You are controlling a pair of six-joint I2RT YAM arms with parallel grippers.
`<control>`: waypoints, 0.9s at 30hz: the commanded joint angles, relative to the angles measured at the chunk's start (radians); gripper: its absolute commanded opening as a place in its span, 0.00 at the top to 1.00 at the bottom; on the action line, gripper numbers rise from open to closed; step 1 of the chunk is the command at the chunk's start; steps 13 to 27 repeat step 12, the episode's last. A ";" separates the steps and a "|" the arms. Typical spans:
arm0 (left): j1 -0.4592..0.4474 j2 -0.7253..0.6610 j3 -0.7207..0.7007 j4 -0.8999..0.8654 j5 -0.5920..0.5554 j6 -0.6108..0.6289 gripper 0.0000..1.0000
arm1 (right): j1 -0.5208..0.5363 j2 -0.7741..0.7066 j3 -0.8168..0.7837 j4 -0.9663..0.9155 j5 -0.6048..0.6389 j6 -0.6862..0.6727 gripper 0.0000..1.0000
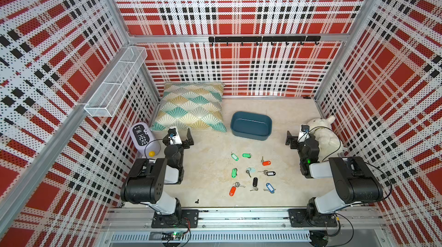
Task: Take the keys out of the storage box
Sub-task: Reset both arms
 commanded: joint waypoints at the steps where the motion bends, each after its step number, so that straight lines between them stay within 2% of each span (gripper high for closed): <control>1: 0.002 0.004 -0.004 0.029 0.011 0.000 0.01 | -0.004 0.000 0.011 0.024 -0.005 0.011 0.00; 27: 0.001 0.002 -0.003 0.027 0.007 0.000 0.01 | -0.004 -0.002 0.011 0.023 -0.004 0.012 0.00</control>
